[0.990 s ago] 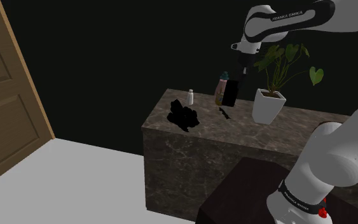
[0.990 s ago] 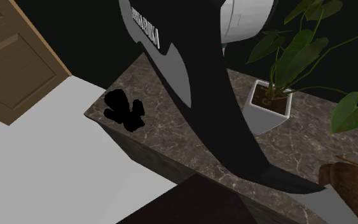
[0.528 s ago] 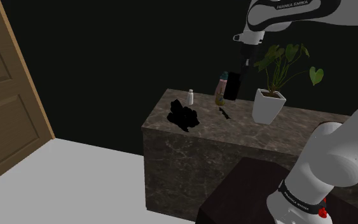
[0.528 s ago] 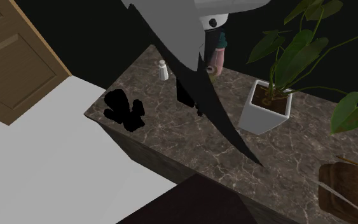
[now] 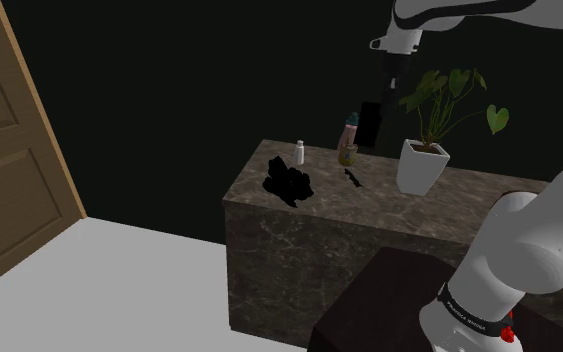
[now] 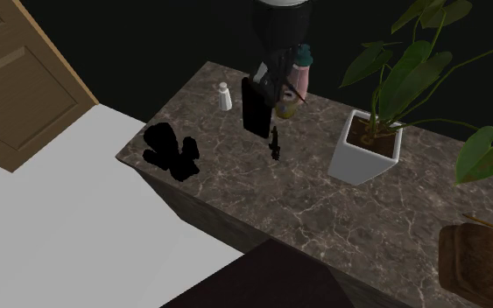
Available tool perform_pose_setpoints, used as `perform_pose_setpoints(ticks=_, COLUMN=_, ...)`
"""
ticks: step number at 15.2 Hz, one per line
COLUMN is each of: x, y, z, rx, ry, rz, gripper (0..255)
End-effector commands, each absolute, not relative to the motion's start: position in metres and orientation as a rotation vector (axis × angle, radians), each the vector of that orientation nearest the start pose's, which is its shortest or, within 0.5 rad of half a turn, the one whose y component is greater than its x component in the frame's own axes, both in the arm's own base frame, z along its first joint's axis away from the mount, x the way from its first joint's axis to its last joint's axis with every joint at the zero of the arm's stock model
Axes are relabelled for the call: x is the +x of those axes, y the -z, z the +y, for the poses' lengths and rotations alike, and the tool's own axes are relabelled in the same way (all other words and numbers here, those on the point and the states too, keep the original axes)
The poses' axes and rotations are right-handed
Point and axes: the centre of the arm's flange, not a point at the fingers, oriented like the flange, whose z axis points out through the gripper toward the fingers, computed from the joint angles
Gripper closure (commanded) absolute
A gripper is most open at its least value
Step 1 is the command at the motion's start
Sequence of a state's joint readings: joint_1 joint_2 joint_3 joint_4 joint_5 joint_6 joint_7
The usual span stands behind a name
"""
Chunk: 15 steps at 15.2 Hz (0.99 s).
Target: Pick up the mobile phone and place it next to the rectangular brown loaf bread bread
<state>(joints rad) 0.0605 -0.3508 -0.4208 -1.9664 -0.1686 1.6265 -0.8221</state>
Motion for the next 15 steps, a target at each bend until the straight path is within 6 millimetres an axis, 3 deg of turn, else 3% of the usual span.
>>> perform_pose_setpoints(ticks=1, x=0.398, y=-0.605, z=-0.209, rx=-3.058, ry=-0.046, rz=-0.776, gripper=255)
perform_pose_setpoints(ticks=15, x=0.239, y=-0.606, z=-0.304, rx=-3.058, ry=-0.046, rz=-0.776, gripper=255)
